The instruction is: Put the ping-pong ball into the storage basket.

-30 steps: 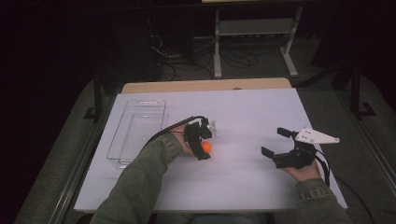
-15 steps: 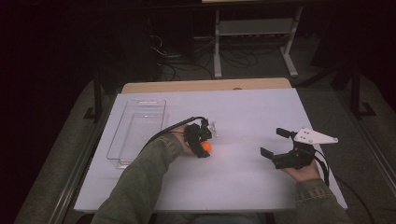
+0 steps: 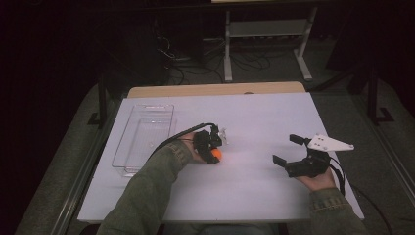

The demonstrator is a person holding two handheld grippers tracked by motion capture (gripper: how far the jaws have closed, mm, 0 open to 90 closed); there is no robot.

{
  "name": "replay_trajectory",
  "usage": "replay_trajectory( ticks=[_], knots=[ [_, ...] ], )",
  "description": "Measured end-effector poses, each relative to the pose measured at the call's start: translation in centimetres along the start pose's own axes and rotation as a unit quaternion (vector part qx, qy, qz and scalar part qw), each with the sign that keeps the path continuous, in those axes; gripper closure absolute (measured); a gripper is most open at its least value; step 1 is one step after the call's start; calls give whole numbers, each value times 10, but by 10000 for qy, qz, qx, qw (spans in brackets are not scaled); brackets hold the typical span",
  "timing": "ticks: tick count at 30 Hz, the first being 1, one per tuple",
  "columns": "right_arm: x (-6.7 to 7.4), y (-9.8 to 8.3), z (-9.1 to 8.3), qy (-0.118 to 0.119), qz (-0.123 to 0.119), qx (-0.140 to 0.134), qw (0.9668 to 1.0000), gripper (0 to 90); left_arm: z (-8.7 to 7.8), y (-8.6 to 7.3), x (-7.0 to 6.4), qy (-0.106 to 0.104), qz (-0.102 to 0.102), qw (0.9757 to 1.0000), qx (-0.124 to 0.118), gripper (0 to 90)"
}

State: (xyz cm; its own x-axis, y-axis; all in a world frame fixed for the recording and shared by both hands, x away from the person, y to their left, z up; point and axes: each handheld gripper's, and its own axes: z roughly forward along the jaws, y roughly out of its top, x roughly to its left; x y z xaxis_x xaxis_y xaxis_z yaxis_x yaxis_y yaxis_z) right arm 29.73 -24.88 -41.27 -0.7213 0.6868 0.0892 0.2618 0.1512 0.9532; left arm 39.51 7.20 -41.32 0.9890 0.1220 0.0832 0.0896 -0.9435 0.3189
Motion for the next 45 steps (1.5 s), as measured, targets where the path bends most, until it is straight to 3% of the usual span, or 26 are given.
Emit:
replay_trajectory(
  ticks=[9,22,45],
  knots=[
    [0,0,0,-5,-1,4,10000,0,-2,0,-1,20,20,10000,23,501],
    [1,0,1,-19,-41,16,10000,0,-18,-2,-2,124,-32,9999,-94,502],
    [1,0,1,-43,-13,52,10000,0,-51,2,-3,267,-1,9996,-58,504]
  ],
)
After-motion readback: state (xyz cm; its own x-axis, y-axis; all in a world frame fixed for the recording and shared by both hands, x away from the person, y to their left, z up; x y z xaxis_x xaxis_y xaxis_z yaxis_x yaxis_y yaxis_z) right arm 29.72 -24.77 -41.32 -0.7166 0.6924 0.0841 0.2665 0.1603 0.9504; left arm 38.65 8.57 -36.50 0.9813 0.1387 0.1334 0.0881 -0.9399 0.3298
